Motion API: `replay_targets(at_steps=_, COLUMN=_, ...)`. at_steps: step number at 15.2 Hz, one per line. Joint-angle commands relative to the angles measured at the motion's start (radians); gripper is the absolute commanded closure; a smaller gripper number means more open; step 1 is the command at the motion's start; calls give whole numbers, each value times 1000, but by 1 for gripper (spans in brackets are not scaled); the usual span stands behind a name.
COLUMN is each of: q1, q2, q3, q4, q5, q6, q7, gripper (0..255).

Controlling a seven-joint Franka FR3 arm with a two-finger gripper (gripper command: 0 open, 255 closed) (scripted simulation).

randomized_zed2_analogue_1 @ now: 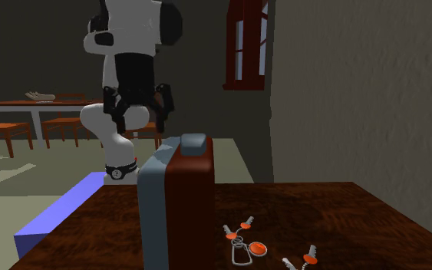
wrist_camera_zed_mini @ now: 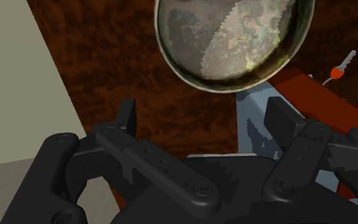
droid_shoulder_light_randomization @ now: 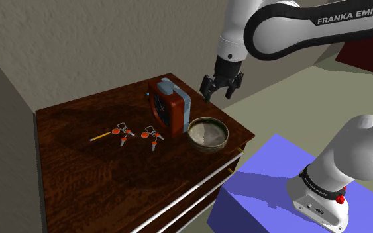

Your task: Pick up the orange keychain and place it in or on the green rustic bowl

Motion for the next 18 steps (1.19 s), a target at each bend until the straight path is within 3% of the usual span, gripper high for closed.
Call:
replay_targets(at_steps=1, q1=-2, q2=68, q3=43, q4=26, q5=-8, q6=39, q7=64, gripper=0)
replay_targets(at_steps=6, q1=-5, q2=245, q3=141, q4=120, q5=-65, q6=106, q7=236, gripper=0)
replay_targets(at_steps=10, q1=5, q2=410, q3=200, q4=220, q5=-153, q6=140, q7=387, gripper=0)
replay_targets(at_steps=14, q1=47, q2=587, q3=224, q4=346, q5=-263, q6=149, q7=539, gripper=0)
replay_targets(at_steps=18, q1=121, q2=765, q3=211, q4=498, q5=-364, q6=133, q7=668, gripper=0)
